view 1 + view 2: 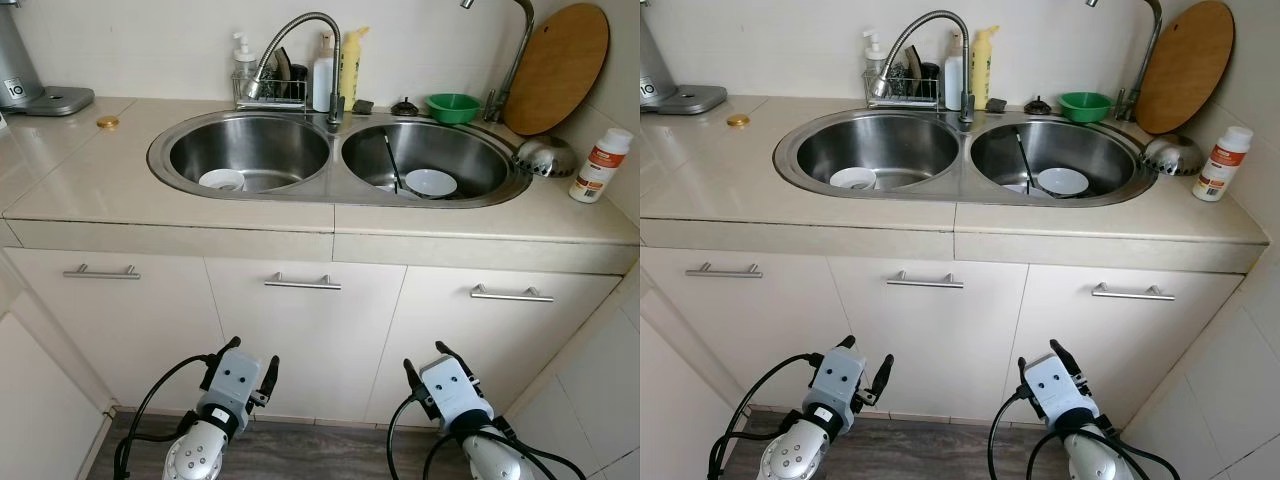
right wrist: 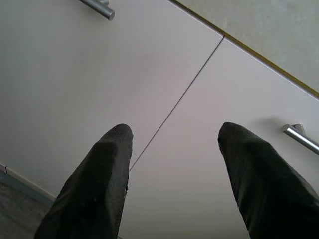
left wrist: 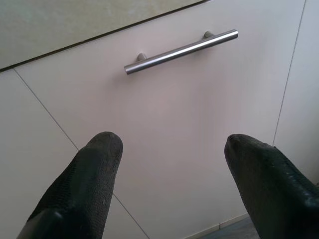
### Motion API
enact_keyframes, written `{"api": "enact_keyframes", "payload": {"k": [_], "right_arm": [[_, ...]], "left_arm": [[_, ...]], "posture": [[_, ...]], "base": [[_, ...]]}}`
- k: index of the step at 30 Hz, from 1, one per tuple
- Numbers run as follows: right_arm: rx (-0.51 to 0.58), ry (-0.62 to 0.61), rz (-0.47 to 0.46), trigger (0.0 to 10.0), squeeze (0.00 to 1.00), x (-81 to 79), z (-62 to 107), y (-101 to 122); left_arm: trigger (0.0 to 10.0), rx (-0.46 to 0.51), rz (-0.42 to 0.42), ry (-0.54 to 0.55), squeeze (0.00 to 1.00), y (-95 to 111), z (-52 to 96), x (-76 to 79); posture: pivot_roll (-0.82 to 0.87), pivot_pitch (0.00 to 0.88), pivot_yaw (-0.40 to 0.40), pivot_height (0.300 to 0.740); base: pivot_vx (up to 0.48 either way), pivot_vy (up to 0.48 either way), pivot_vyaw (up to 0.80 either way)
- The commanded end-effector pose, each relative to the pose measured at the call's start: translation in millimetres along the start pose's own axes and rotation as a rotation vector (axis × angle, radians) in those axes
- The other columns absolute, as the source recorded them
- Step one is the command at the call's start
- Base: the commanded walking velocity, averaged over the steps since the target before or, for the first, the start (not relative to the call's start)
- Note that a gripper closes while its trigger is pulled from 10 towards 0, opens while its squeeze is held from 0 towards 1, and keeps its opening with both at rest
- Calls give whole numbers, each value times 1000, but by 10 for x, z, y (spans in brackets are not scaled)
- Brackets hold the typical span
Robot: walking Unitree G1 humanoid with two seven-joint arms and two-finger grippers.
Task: Kitchen organization
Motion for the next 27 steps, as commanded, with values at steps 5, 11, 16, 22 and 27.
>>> {"api": "enact_keyframes", "payload": {"k": [5,11,16,22,27], "right_arm": [[14,-15,-23,10000,0,25,-11,3],[25,-22,-39,10000,0,24,-18,17],[30,-20,-47,10000,0,14,-27,25],[24,-20,-71,10000,0,9,-37,15],[24,-20,-81,10000,0,8,-41,16]], "left_arm": [[10000,7,3,0,0,3,-15,-16],[10000,14,12,6,0,5,-13,-34],[10000,19,14,6,0,10,-16,-46],[10000,26,22,7,0,16,-15,-52],[10000,29,22,7,0,21,-13,-54]], "posture": [[23,0,-13,740],[25,0,-9,740],[25,0,-6,740],[28,0,-6,740],[29,0,-6,740]], "base": [[0,0,0],[0,0,0],[0,0,0],[0,104,-267],[0,466,-800]]}}
Point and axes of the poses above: a point about 5 cm out from each wrist's last joint towards the gripper, its own z axis pointing back from the gripper into the wrist, its own y axis along the axis of the wrist's last joint, x = y × z, the point moved 6 cm from there along -z, pointing out of the wrist towards the gripper, and after that the axes turned 11 degrees about -z, right-handed, at the moved point
